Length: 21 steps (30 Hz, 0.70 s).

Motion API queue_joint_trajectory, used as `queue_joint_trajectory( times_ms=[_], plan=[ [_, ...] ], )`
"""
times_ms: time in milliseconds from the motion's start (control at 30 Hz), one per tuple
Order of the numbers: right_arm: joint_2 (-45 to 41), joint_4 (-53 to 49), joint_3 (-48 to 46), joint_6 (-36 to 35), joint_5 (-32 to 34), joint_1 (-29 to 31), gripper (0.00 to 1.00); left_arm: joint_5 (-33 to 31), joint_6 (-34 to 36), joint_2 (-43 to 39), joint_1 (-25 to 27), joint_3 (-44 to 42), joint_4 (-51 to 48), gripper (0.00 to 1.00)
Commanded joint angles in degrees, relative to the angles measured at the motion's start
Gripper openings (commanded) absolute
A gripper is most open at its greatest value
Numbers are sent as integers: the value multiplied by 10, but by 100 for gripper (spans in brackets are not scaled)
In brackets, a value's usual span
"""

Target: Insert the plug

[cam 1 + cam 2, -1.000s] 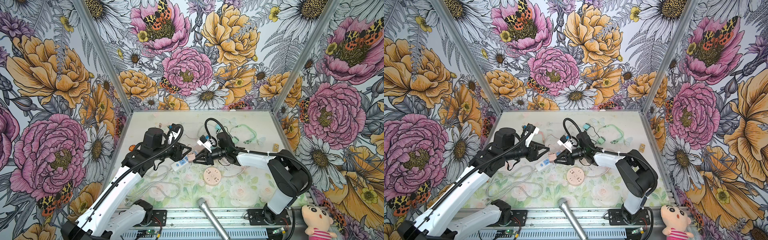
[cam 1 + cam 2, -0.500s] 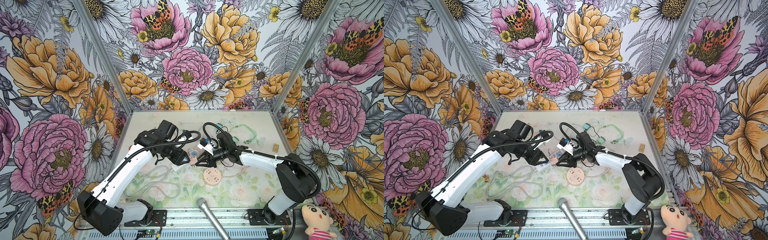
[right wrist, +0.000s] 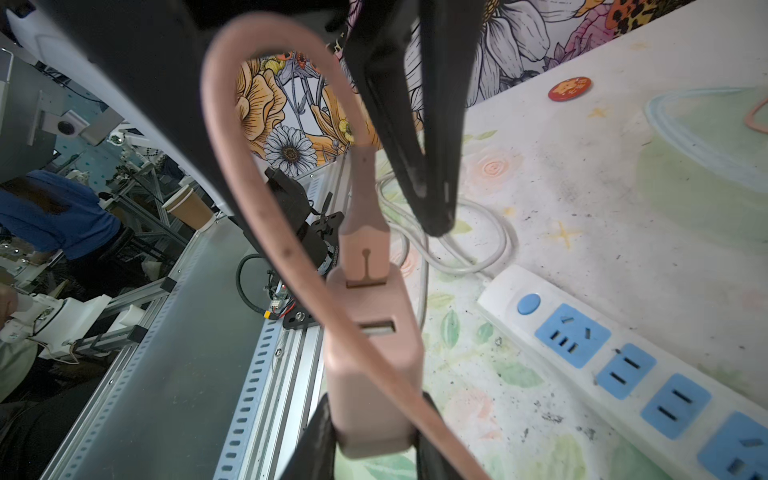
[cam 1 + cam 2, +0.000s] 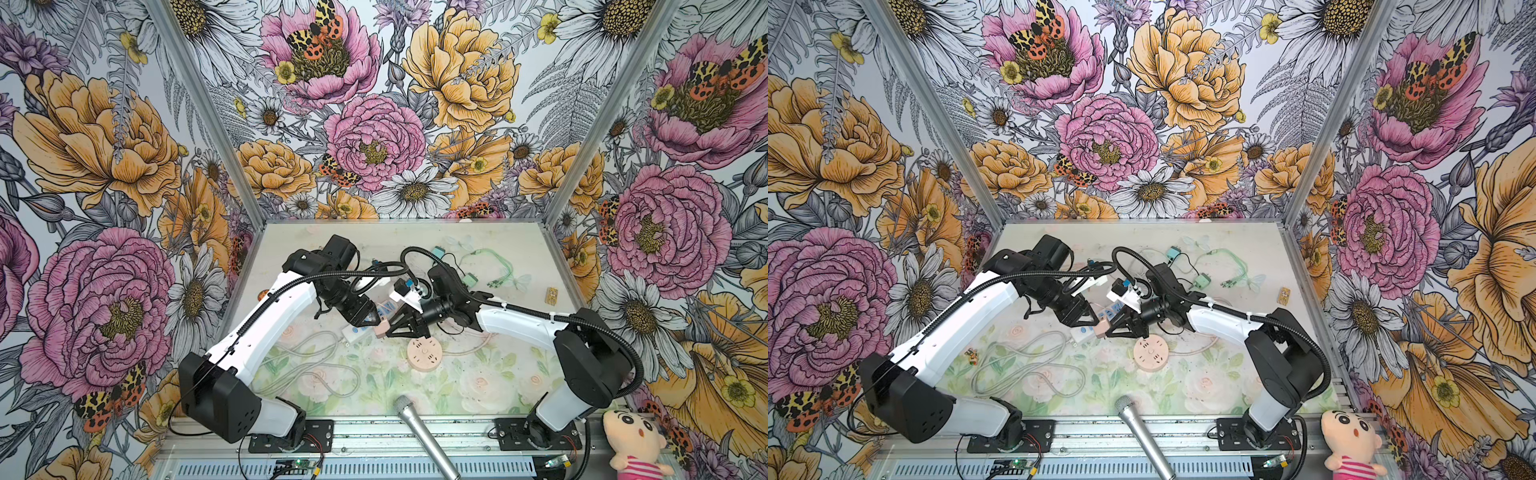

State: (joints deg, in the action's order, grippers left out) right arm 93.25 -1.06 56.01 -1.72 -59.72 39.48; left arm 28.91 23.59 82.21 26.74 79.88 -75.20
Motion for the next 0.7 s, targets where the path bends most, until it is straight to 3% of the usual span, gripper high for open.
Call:
queue_joint_trajectory(
  times_ms=[0, 133, 667],
  plan=[
    [-22, 9, 19, 3, -21, 3, 0, 33, 29, 16, 6, 25, -1, 50],
    [-19, 8, 20, 5, -16, 3, 0, 55, 37, 22, 13, 30, -1, 45],
    [-29, 9, 27, 7, -2, -2, 0, 82, 39, 1, 30, -37, -9, 41]
  ],
)
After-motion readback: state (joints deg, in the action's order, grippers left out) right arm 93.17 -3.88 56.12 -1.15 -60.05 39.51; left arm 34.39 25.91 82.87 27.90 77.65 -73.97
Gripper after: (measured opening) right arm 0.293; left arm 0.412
